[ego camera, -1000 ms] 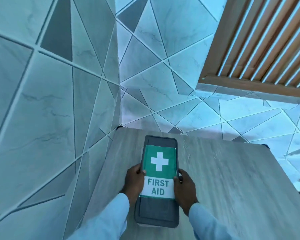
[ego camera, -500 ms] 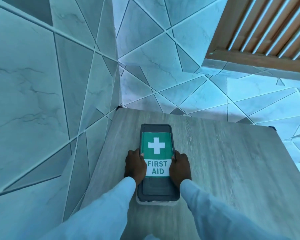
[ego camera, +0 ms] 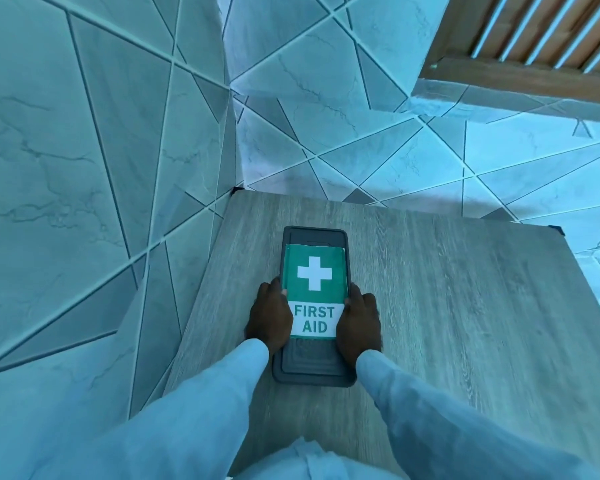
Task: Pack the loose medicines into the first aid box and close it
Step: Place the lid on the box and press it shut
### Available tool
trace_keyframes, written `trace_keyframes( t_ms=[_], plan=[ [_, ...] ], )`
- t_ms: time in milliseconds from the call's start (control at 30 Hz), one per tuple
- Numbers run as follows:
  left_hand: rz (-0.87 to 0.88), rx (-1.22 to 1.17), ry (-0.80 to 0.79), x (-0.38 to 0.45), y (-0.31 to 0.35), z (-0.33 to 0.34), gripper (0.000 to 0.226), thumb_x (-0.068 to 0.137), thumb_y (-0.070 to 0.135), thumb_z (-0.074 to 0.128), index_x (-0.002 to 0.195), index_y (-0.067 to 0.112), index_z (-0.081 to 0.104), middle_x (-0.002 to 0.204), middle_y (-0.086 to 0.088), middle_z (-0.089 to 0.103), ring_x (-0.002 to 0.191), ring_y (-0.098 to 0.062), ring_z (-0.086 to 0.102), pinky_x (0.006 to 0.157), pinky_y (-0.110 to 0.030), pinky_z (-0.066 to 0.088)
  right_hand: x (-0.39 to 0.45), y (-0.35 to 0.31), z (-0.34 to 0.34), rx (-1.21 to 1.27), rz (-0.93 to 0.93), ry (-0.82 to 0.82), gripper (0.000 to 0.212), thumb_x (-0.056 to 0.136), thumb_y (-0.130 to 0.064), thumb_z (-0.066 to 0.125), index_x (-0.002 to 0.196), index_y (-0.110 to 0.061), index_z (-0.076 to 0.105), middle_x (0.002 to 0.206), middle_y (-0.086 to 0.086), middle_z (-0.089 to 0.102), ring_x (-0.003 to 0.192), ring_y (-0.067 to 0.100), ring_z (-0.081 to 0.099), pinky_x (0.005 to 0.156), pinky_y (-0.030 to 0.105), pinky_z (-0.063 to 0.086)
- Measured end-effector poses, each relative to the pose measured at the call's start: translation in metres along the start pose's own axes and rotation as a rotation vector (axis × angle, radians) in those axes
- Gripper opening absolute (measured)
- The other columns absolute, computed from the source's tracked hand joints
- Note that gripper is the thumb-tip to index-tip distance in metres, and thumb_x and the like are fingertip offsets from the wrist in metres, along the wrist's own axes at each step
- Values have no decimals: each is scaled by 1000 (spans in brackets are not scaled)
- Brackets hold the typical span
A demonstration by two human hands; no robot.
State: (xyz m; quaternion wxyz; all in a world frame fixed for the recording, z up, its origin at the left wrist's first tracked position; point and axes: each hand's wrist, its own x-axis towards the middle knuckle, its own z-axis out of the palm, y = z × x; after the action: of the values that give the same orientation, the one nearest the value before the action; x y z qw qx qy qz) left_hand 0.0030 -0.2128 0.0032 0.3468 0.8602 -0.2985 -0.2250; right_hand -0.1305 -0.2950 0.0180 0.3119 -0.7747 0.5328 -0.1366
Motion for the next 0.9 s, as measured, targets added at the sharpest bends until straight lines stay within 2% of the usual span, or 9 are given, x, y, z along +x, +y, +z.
trace_keyframes(
  t_ms=[167,333,467,567,633,733,800,900],
  plan=[
    [0,-4,-12,2,1,-1,37,101,29,36,137,22,38,109,-7,56,78,-12,64,54,-25,54,3,2,3,-30,-6,5,40,95,-21,33,135,-29,32,107,6,46,95,28,55,80,48,53],
    [-8,-30,-36,7,-4,2,33,101,32,35,132,20,43,104,-5,63,75,-9,67,59,-34,62,5,3,4,-93,-11,-6,49,96,-22,33,144,-32,26,112,8,44,98,29,53,82,43,49],
    [-6,-30,-7,5,-2,1,33,102,30,33,131,18,44,106,-4,65,72,-3,62,57,-26,57,5,4,5,-77,-17,-2,49,97,-25,34,145,-32,25,108,7,45,96,27,54,79,41,50],
    [7,-9,31,2,0,2,40,102,32,34,141,24,31,107,10,57,71,-1,60,53,-21,51,6,6,7,-80,-27,13,48,99,-35,32,146,-30,25,109,7,46,102,25,51,78,40,49],
    [35,32,37,1,-1,3,49,101,32,36,147,27,21,108,9,52,76,-7,62,54,-23,52,8,7,8,-98,-36,26,50,99,-40,30,146,-29,25,111,6,46,105,25,49,78,40,49],
    [169,251,127,5,-3,3,50,97,30,45,144,21,29,125,-4,52,103,-19,58,78,-35,57,8,6,8,-141,-53,48,51,98,-43,30,146,-26,27,114,7,47,108,25,47,77,42,49],
    [329,393,206,-1,-3,1,47,95,32,48,138,14,40,135,-9,50,118,-26,52,98,-40,49,6,5,8,-182,-88,72,51,98,-42,30,144,-23,30,115,8,49,107,25,45,79,44,49],
    [447,447,132,-29,-9,5,58,95,41,36,141,6,39,147,-14,44,138,-32,39,116,-43,25,5,4,8,-234,-123,112,51,96,-41,29,141,-17,37,118,10,53,106,28,47,83,45,47]
  ],
)
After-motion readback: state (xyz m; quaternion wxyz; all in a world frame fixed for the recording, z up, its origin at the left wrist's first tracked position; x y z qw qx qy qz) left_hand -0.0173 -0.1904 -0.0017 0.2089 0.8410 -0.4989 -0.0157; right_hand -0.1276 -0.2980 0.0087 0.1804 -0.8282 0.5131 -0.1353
